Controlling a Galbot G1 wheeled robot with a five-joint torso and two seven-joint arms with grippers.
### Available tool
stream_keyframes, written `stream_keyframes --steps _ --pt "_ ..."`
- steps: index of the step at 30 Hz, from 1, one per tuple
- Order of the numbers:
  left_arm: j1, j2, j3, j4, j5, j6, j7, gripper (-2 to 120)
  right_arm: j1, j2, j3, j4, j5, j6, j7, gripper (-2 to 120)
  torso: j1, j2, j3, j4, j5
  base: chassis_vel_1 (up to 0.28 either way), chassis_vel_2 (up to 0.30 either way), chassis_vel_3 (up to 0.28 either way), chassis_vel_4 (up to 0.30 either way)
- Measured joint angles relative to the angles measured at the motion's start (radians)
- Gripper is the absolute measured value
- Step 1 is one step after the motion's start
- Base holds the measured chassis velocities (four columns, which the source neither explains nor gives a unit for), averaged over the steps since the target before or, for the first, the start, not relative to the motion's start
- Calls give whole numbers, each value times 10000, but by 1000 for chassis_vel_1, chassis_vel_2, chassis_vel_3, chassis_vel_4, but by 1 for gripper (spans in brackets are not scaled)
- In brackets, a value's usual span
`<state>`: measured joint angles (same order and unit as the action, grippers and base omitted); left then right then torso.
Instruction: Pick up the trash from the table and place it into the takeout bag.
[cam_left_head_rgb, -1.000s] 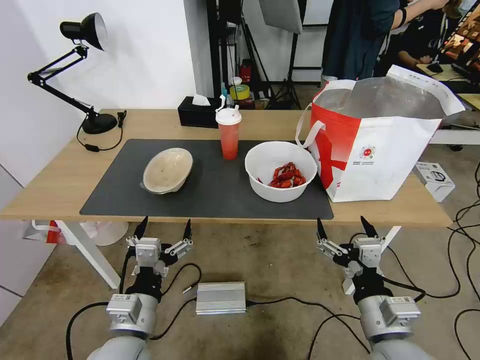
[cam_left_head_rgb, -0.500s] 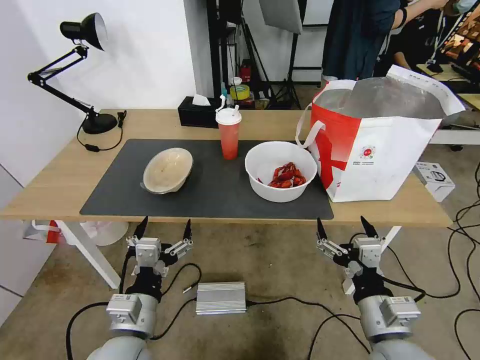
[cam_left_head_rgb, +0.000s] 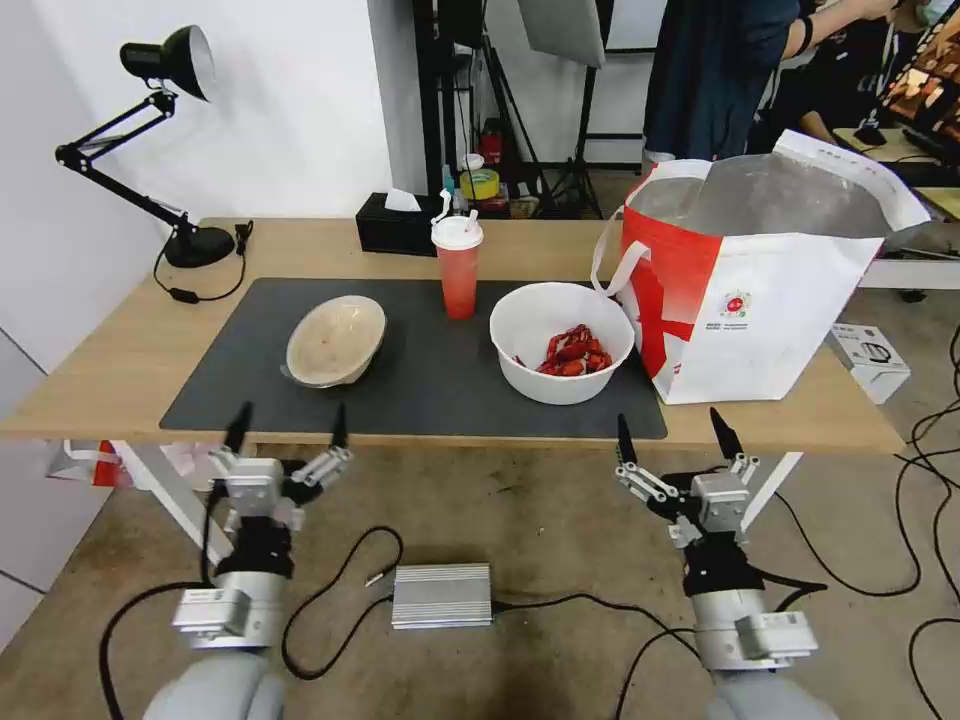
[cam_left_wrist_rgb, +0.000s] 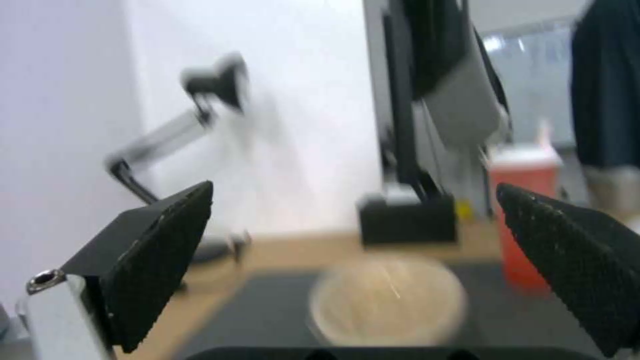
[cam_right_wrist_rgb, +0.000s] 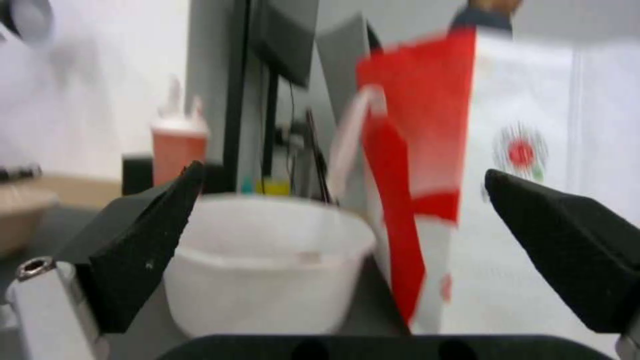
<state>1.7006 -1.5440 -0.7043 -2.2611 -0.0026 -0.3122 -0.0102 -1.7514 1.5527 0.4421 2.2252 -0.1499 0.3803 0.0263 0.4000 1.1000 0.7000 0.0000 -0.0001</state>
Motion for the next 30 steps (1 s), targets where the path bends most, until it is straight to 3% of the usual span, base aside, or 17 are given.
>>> stream_keyframes --steps 1,4,9,30 --pt "0 0 0 0 0 0 0 100 0 0 0 0 0 0 0 100 0 0 0 0 0 0 0 0 0" --pt "-345 -147 -525 143 -23 -1069 -42 100 140 150 -313 -221 -436 1093 83 100 0 0 0 0 0 0 0 0 0" --pt "-623 -273 -970 468 -79 -2067 59 100 227 294 -492 -597 -725 2116 128 100 0 -1 1 0 -2 0 0 0 0" --pt "-651 -274 -997 678 315 -2134 273 100 166 272 -427 -471 -731 2131 65 100 0 0 0 0 1 0 0 0 0"
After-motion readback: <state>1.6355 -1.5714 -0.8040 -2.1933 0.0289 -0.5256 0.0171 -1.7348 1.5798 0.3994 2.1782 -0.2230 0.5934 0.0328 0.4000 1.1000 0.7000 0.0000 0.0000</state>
